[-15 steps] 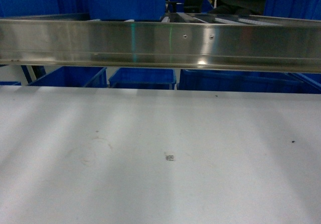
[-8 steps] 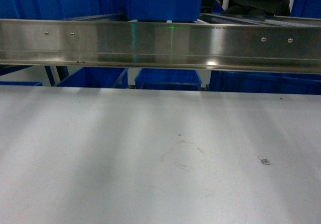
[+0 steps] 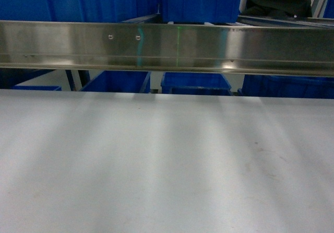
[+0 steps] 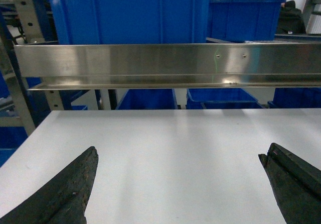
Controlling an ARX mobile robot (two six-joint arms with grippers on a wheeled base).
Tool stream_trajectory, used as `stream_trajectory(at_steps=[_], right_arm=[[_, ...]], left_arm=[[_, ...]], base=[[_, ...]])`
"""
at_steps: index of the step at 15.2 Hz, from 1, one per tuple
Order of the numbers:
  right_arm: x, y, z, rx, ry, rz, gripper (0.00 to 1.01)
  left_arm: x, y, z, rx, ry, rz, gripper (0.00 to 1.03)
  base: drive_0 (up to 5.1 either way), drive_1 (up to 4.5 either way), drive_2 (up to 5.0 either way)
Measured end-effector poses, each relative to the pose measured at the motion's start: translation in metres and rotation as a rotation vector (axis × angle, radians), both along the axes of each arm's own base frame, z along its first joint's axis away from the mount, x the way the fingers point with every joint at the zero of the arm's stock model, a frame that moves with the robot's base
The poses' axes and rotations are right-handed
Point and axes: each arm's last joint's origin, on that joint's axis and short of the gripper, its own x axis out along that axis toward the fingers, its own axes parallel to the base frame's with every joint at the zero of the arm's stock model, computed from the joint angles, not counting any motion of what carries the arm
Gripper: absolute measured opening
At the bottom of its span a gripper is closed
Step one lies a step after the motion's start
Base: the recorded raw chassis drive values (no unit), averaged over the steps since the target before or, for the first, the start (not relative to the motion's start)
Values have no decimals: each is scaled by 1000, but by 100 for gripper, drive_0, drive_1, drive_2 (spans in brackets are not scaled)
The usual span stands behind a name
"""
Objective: Place magnetic block on left shelf second layer
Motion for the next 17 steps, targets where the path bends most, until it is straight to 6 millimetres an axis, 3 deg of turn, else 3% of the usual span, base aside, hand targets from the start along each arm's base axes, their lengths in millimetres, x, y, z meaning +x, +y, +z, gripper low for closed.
stream_trajectory(at_steps=[17], right_arm=[[0,0,1,0,-3,2,33]], left_arm=[[0,0,0,0,1,0,98]], base=[[-497,249,249]])
